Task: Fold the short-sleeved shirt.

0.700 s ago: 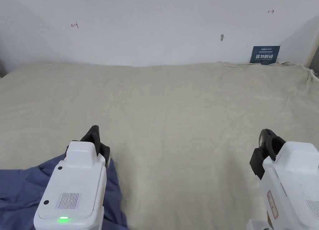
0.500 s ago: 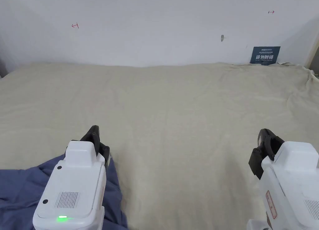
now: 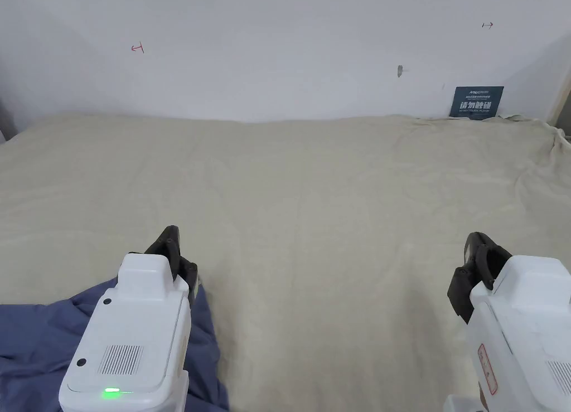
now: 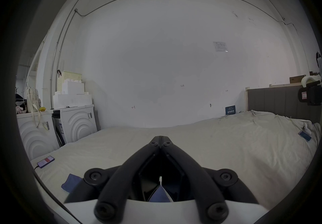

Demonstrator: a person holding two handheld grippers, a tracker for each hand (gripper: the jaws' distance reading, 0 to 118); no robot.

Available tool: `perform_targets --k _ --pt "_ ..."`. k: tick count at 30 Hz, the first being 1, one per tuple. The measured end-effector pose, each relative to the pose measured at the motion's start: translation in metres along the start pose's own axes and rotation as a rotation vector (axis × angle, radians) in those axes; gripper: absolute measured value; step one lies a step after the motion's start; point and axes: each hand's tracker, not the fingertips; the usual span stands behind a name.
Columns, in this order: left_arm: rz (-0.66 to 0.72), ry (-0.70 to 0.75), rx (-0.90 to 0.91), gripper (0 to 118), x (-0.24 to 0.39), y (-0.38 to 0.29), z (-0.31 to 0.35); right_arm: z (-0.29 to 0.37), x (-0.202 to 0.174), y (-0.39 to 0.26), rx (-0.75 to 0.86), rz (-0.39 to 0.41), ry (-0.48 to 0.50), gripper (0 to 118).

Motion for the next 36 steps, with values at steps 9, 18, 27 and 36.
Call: perform_targets --k 9,18,27,36 --pt "0.008 0.005 0.002 0 -0.001 0.001 0.001 0.000 -0.001 0.001 0.002 0.007 0.002 0" --pt "0.021 0.035 -0.003 0 -0.017 0.001 0.003 -0.005 -0.011 0.003 0.002 0.019 0.027 0" --pt "0.009 0.163 -0.015 0 -0.070 -0.003 0.022 -0.019 -0.062 0.002 -0.001 0.024 0.155 0" --pt "0.001 0.352 -0.047 0 -0.144 -0.010 0.059 -0.024 -0.141 -0.004 -0.013 0.045 0.359 0"
